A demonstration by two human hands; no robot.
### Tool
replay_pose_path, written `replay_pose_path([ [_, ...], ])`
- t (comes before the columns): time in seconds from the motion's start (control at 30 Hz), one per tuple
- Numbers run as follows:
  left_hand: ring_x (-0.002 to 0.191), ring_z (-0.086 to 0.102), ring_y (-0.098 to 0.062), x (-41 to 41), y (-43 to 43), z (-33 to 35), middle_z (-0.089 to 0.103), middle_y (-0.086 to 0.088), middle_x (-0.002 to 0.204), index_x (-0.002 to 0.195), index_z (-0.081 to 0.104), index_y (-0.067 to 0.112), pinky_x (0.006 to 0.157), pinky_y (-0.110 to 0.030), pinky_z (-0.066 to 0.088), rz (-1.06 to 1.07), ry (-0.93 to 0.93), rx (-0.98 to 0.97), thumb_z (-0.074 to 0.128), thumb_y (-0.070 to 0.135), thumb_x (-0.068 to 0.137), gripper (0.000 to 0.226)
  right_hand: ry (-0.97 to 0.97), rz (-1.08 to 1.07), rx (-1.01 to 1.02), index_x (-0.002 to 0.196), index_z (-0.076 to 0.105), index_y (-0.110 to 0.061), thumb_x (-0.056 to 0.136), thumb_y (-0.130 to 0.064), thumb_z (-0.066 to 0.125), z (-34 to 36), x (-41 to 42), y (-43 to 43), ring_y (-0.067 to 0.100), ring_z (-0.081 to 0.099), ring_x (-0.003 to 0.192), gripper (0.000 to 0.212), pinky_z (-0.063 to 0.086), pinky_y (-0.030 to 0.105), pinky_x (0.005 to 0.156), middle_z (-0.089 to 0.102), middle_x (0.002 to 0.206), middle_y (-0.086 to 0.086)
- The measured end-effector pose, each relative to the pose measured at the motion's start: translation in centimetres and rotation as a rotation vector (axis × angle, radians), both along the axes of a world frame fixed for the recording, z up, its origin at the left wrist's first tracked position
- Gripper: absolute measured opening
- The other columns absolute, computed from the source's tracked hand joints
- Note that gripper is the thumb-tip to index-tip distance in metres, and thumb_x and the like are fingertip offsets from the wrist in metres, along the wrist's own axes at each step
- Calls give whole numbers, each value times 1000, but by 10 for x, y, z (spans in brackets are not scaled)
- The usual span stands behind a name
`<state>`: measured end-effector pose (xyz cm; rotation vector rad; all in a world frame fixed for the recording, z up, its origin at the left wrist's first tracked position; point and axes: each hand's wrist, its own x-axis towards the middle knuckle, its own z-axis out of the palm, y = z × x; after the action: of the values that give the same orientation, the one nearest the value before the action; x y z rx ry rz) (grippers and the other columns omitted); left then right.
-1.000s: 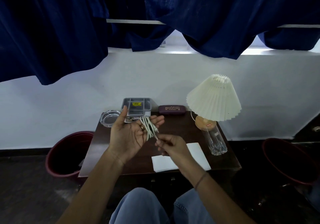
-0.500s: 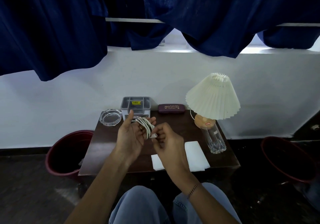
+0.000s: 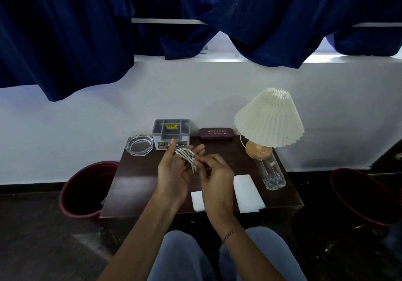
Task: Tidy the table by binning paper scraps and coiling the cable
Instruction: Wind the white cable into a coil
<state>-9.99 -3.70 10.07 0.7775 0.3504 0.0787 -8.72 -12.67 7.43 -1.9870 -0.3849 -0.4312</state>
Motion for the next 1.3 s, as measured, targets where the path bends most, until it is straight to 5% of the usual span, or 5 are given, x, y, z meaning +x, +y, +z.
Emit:
replay_pose_path([
  [0.4, 77, 57, -10, 4, -1, -17, 59, -3, 105, 136, 42, 1, 57, -16, 52, -110, 31, 91, 40, 46, 88, 65, -54, -22, -351, 105, 65, -7, 83, -12, 58, 1, 0, 2, 24, 61, 86, 24, 50, 34, 72, 65, 96, 10],
  [0.53, 86, 62, -12, 4, 1, -21, 63, -7, 116, 129, 49, 1, 61, -16, 55, -107, 28, 70, 39, 37, 94, 51, -43, 17, -322, 104, 64, -7, 82, -11, 58, 0, 4, -1, 26, 61, 87, 24, 48, 32, 72, 65, 95, 11],
  [0.83, 54, 65, 1, 7, 1, -33, 72, 4, 61, 92, 61, 9, 53, -10, 51, -11, -10, 222, 35, 4, 96, 27, -46, 145, -384, 106, 59, -2, 86, -2, 47, -5, 7, 0, 26, 51, 99, 23, 43, 30, 82, 57, 110, 14],
  [1.1, 49, 59, 3, 17, 0, -37, 67, 9, 51, 102, 61, -7, 50, -8, 46, 89, -27, 508, 49, -1, 90, 18, 78, 65, -304, 87, 64, -4, 77, -11, 66, -2, 18, -2, 24, 58, 82, 12, 42, 26, 69, 60, 93, 11],
  [1.3, 68, 66, -1, 17, -4, -37, 72, 4, 74, 100, 64, 4, 68, -11, 51, 27, -52, 428, 46, -1, 91, 21, 62, -8, -212, 85, 67, -6, 83, -12, 61, -7, 18, -8, 25, 61, 73, 8, 30, 15, 59, 65, 85, 12],
])
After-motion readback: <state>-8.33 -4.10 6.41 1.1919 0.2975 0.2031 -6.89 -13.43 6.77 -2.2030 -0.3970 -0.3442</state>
